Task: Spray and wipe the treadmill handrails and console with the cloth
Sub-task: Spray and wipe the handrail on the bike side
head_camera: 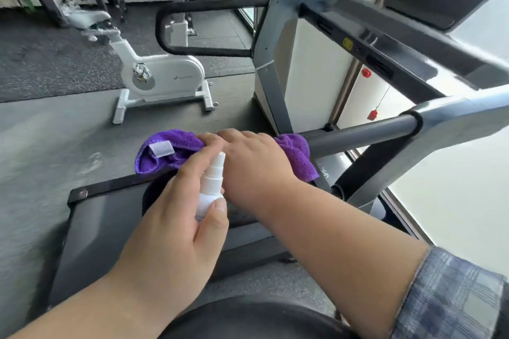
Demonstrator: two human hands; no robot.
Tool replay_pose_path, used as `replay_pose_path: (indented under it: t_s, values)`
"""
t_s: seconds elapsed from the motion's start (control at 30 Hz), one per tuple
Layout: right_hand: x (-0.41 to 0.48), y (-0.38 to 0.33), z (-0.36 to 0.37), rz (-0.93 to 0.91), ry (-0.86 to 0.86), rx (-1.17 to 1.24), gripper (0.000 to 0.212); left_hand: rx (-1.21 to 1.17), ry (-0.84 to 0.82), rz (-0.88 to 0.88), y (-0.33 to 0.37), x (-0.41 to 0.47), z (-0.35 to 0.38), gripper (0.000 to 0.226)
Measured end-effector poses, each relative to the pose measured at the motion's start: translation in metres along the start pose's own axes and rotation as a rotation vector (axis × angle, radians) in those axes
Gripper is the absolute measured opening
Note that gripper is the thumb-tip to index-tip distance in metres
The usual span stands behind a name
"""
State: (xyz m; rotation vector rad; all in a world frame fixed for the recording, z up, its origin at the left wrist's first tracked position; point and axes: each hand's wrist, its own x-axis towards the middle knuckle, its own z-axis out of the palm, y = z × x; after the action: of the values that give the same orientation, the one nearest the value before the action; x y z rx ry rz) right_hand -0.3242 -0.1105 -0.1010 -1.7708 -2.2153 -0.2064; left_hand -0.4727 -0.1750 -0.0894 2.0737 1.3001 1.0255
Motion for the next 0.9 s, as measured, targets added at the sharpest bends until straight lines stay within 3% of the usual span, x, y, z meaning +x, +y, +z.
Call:
replay_pose_path:
  t_s: [0.13,0.3,0.57,0.9]
  values:
    - [-0.017,0.041,-0.006,0.122,0.086,0.049,0.060,-0.001,-0.161,0.087,0.008,0.009,0.008,0.064]
    - [-0.039,0.098,-0.017,0.194,0.141,0.033,0.047,-0.032,-0.235,0.092,0.030,0.006,0.027,0.062]
    - [-0.071,0.203,-0.046,0.277,0.077,0.000,0.051,-0.035,-0.232,0.073,0.068,0.006,0.081,0.063]
    - [-0.094,0.295,-0.075,0.239,0.036,-0.144,0.048,-0.016,-0.128,0.026,0.118,0.011,0.144,0.062]
